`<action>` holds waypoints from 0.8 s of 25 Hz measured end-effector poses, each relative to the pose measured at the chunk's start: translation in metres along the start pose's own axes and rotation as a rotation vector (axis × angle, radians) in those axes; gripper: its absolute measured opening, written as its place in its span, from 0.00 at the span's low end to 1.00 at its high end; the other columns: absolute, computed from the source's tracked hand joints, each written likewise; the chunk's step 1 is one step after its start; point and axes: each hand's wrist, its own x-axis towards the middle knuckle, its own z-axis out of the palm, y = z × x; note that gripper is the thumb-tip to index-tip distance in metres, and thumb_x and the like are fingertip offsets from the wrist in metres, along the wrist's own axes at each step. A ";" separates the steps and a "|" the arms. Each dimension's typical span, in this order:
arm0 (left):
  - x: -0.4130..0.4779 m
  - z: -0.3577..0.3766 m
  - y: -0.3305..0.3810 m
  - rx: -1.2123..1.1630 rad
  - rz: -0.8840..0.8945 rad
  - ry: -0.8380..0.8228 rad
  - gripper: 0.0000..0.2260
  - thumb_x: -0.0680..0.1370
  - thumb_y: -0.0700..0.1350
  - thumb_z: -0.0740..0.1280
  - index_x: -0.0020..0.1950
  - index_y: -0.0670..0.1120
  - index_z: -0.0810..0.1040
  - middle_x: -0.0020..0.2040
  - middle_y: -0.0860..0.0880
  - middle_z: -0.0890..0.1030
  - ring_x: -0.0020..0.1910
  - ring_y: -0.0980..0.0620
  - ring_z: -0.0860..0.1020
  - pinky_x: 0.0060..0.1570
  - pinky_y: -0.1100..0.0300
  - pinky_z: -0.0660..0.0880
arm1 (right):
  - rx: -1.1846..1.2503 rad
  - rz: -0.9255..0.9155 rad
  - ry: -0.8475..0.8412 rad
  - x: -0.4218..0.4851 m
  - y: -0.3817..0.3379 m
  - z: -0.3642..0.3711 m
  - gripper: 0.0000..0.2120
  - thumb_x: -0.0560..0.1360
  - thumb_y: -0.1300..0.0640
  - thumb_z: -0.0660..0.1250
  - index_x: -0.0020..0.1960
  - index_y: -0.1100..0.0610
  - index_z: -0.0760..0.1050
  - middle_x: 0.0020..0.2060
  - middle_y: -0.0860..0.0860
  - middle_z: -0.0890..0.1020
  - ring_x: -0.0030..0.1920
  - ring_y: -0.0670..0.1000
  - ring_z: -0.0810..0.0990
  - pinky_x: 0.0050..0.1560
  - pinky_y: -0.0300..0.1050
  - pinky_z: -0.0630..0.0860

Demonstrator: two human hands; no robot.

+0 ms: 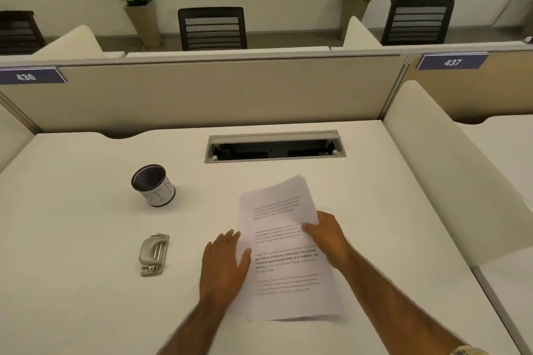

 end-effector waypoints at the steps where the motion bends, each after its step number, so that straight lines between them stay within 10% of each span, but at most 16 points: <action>1: 0.006 -0.012 0.007 -0.162 -0.084 0.057 0.28 0.83 0.60 0.63 0.80 0.48 0.67 0.78 0.49 0.71 0.77 0.46 0.69 0.78 0.47 0.63 | 0.054 -0.029 -0.014 -0.007 -0.007 -0.009 0.10 0.78 0.64 0.66 0.57 0.57 0.82 0.51 0.57 0.88 0.48 0.59 0.88 0.52 0.62 0.84; 7: 0.033 -0.097 0.061 -1.100 -0.166 -0.181 0.20 0.70 0.62 0.76 0.58 0.54 0.85 0.55 0.46 0.88 0.49 0.45 0.88 0.40 0.57 0.84 | 0.286 -0.172 -0.050 -0.047 -0.045 -0.049 0.15 0.76 0.60 0.73 0.62 0.58 0.80 0.53 0.58 0.87 0.51 0.63 0.87 0.53 0.64 0.83; 20: 0.000 -0.110 0.103 -1.150 -0.026 -0.111 0.06 0.76 0.54 0.76 0.50 0.67 0.86 0.50 0.56 0.89 0.48 0.54 0.87 0.39 0.64 0.82 | 0.232 -0.416 0.190 -0.088 -0.039 -0.033 0.08 0.74 0.50 0.75 0.51 0.39 0.83 0.46 0.44 0.88 0.46 0.51 0.87 0.38 0.41 0.83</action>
